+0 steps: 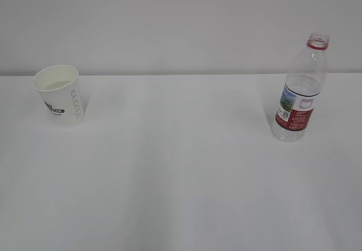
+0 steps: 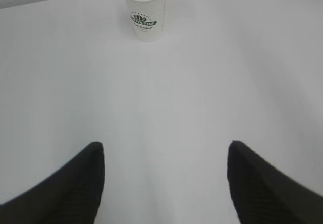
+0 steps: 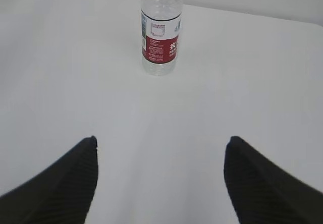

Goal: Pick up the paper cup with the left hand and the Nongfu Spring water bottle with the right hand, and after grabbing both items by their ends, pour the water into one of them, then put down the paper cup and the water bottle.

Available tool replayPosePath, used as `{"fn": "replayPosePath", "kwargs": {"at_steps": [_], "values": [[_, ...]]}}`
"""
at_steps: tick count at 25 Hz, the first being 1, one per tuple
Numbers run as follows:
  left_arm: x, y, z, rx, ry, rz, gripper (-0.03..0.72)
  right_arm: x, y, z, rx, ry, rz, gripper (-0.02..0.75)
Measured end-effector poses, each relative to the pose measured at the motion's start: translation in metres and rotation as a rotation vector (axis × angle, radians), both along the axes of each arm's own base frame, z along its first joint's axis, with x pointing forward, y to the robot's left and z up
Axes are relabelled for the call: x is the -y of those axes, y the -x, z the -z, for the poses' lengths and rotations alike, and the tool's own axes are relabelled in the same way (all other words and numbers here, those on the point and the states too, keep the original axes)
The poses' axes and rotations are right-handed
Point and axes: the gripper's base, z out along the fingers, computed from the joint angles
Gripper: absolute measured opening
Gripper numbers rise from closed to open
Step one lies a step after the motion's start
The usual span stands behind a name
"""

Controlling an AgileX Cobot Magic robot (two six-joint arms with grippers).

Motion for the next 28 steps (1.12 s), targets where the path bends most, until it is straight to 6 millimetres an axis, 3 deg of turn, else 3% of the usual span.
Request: {"fn": "replayPosePath", "kwargs": {"at_steps": [9, 14, 19, 28], "values": [[-0.003, 0.017, 0.025, 0.042, 0.010, -0.001, 0.539, 0.002, 0.013, 0.001, 0.031, -0.025, -0.003, 0.573], [-0.005, 0.025, 0.029, 0.074, 0.016, -0.001, 0.538, 0.002, 0.017, 0.002, -0.021, -0.023, -0.004, 0.571], [-0.003, 0.025, 0.045, 0.070, 0.033, 0.008, 0.538, 0.002, 0.018, 0.003, -0.029, -0.023, -0.006, 0.570], [0.000, 0.021, 0.050, 0.090, 0.063, 0.023, 0.534, 0.000, 0.015, 0.000, 0.028, -0.019, -0.031, 0.569]]}}
